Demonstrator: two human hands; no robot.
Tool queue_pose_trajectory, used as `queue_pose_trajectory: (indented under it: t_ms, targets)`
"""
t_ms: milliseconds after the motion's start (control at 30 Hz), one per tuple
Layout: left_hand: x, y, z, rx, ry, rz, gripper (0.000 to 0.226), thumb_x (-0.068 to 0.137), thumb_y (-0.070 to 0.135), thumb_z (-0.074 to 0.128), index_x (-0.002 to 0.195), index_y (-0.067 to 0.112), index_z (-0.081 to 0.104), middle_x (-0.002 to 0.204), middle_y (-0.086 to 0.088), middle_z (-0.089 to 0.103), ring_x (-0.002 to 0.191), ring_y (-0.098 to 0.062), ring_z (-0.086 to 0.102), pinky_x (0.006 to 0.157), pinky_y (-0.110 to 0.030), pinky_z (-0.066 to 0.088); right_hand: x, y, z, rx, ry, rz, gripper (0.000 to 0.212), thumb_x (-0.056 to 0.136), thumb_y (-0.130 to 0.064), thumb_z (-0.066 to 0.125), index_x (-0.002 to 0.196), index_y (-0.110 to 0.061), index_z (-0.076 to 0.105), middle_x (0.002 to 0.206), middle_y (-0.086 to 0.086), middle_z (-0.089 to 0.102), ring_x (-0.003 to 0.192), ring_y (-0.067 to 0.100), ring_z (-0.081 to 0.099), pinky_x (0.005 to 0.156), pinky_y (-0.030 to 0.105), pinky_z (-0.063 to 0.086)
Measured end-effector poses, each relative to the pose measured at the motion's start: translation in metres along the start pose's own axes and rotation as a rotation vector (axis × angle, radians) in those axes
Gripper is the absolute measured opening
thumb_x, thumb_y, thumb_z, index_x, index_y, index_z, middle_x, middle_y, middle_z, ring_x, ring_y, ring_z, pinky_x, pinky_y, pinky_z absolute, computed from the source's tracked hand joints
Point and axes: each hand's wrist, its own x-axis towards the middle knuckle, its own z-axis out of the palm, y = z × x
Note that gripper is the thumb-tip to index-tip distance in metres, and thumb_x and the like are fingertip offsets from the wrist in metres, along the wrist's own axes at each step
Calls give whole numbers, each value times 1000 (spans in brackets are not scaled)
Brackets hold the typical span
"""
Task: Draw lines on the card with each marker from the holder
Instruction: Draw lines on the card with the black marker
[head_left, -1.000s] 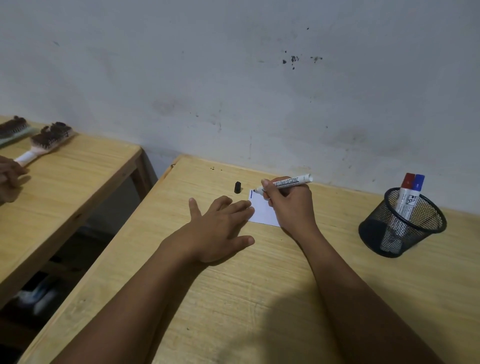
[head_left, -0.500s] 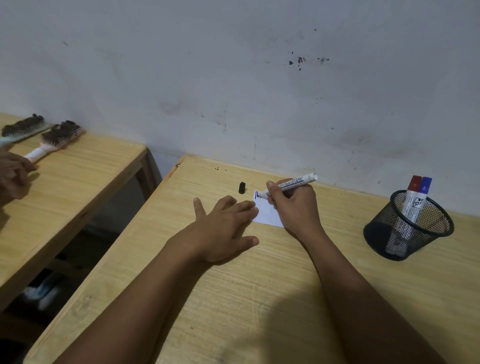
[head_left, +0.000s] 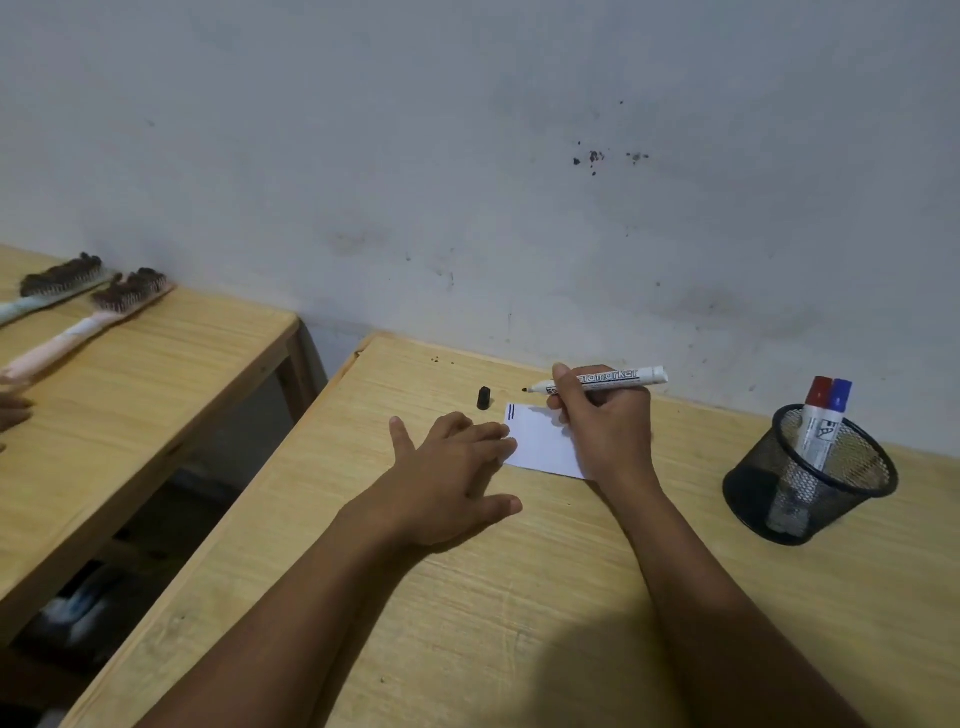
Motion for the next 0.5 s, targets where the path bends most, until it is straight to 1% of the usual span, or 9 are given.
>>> queue_pose_trajectory:
  t_ms: [33,100,167,200,233,300,400,433,500]
  targets:
    - [0,1,2,-40,60,-9,63,88,61,56,145,37,43,156,19,34,147,-13,18,109,-77,-3,2,-4,-2,46,13,1,21,91,-32,73,76,-17,73,69,1,75,59,10,67,60,27,54]
    - [4,3,3,-137,269,-61,58,87,60,60,140,37,50,149,18,44,139,-11,35,113,-71,5,5,-12,-6,139,16,7,22,89,-32,75,72,-19,72,67,3,74,59,17,63,61,35,52]
    - [14,5,2,-176,499,-145,49,89,52,61,135,36,54,143,14,49,131,-12,45,116,-64,11,5,-18,-11,141,16,7,23,88,-32,76,70,-18,72,66,4,73,59,17,63,62,38,52]
    - [21,7,-1,-171,556,-198,47,91,48,60,136,36,53,142,12,51,130,-14,46,116,-61,11,3,-21,-14,116,14,-1,24,89,-31,75,70,-18,72,66,3,73,58,15,63,63,37,52]
    - [29,8,-4,-162,562,-252,46,93,44,58,138,36,51,142,10,52,131,-16,45,116,-60,10,0,-24,-18,96,12,-12,24,90,-31,74,71,-17,72,65,2,74,58,12,63,63,36,53]
    - [42,10,-8,-161,481,-332,42,98,39,52,140,37,50,138,9,57,132,-19,43,115,-62,5,-5,-30,-25,87,8,-24,23,91,-30,73,73,-15,72,66,2,74,57,9,64,64,35,53]
    - [50,10,-9,-108,396,-342,30,101,37,48,127,36,63,118,11,70,130,-20,45,113,-67,0,-14,-40,-36,89,-9,-25,22,92,-27,72,76,-13,72,66,1,73,56,8,63,60,28,51]
    - [50,10,-10,-99,406,-350,27,101,36,49,122,35,67,113,12,72,128,-18,47,114,-66,1,-17,-42,-40,93,-14,-21,22,92,-26,72,76,-12,72,65,1,72,56,10,62,59,27,50]
    - [48,13,-13,-176,505,-373,22,99,32,54,113,32,70,102,15,73,120,-14,55,115,-60,9,-24,-47,-50,113,-13,-12,23,92,-27,72,77,-10,72,65,2,72,57,13,60,58,27,49]
